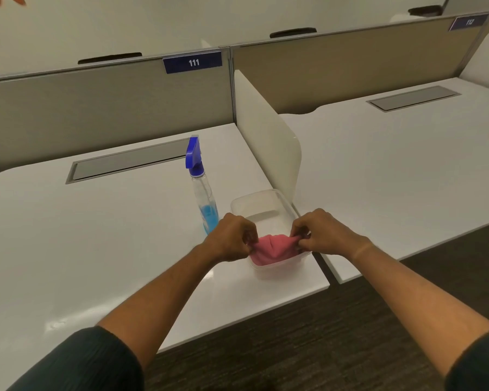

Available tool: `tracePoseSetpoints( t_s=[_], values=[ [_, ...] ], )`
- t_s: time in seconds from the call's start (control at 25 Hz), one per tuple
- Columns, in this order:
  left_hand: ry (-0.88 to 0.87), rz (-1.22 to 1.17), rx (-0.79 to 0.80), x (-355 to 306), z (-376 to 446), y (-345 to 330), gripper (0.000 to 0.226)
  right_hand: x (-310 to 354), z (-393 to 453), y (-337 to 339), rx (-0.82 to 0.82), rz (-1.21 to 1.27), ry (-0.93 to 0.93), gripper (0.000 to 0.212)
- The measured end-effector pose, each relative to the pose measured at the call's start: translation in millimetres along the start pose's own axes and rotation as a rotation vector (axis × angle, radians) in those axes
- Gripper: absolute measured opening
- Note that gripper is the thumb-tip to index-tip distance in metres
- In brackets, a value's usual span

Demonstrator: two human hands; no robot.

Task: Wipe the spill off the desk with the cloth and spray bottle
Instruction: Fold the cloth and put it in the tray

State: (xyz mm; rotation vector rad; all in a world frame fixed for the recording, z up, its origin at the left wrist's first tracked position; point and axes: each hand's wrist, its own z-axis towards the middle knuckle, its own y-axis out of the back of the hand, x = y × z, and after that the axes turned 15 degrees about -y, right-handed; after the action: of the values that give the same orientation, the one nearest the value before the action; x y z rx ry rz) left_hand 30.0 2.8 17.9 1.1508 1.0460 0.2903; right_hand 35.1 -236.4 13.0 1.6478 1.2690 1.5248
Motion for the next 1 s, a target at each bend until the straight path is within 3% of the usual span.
tracePoseSetpoints(
  t_s=[0.28,0.44,0.68,0.84,1.0],
  values=[
    [-0.019,0.062,0.113,3,2,-4,0.026,2,1,-5,0.044,-0.133,0.014,0.017],
    [-0.025,0.073,0.109,7,0,-5,0.028,-1,-2,-10,0.034,-0.128,0.018,0.030],
    [-0.071,0.277,0.070,9,-16,-13,0.072,5,-10,-22,-0.076,-0.175,0.010,0.075],
    [-0.088,0.350,0.063,14,-26,-19,0.095,18,-15,-37,-0.198,-0.193,0.001,0.089],
    [-0.108,0.380,0.041,21,-32,-21,0.104,33,-17,-52,-0.293,-0.197,-0.016,0.098]
  ],
)
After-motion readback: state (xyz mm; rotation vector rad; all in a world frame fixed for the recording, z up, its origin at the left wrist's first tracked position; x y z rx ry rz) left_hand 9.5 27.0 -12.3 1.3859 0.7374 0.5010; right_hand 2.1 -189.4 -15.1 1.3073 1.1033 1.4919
